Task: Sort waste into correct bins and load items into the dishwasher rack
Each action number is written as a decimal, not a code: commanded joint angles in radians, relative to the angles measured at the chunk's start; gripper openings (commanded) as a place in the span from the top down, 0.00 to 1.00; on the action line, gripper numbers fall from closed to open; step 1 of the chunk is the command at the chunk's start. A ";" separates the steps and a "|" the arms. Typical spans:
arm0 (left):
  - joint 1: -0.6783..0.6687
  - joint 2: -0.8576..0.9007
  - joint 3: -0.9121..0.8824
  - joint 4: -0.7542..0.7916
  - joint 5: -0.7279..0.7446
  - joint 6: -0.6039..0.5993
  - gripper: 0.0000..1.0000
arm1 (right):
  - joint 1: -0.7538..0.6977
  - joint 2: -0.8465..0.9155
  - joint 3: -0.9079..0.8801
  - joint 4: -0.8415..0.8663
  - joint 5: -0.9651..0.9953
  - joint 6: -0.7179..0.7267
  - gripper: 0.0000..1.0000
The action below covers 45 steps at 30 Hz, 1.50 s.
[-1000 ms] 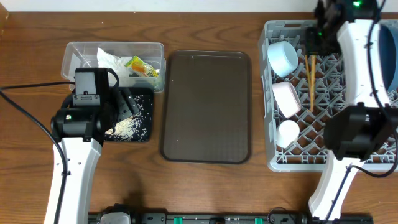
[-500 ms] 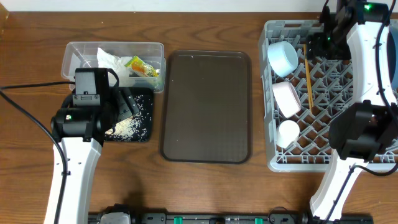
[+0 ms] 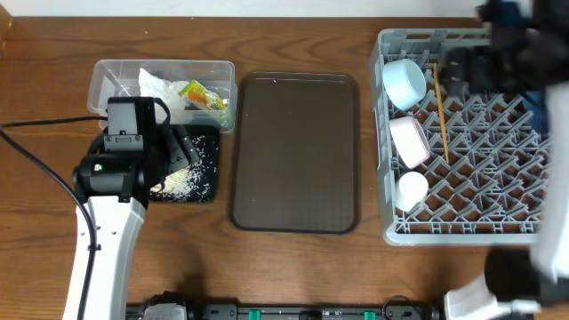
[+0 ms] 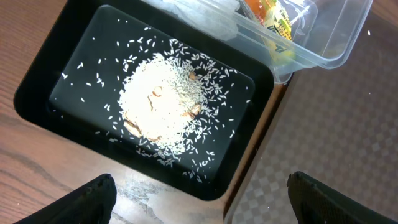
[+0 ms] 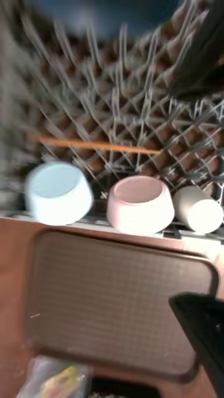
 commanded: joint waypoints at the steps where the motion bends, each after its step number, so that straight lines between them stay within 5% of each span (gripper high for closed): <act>1: 0.004 0.003 0.021 0.000 -0.009 0.006 0.09 | 0.003 -0.093 0.008 -0.032 0.019 -0.002 0.01; 12: 0.004 0.003 0.021 0.000 -0.009 0.006 0.09 | 0.003 -0.322 0.007 -0.138 0.008 0.028 0.01; 17: 0.004 0.003 0.021 0.000 -0.009 0.006 0.09 | 0.003 -0.389 -0.114 0.003 0.014 -0.025 0.01; 30: 0.004 0.003 0.021 0.000 -0.009 0.006 0.09 | 0.010 -0.985 -1.357 1.070 -0.034 0.043 0.01; 38: 0.004 0.003 0.021 0.000 -0.009 0.006 0.09 | -0.001 -1.325 -1.896 1.387 -0.018 0.109 0.01; 45: 0.004 0.003 0.021 0.000 -0.009 0.006 0.09 | -0.018 -1.545 -2.121 1.428 0.049 0.106 0.01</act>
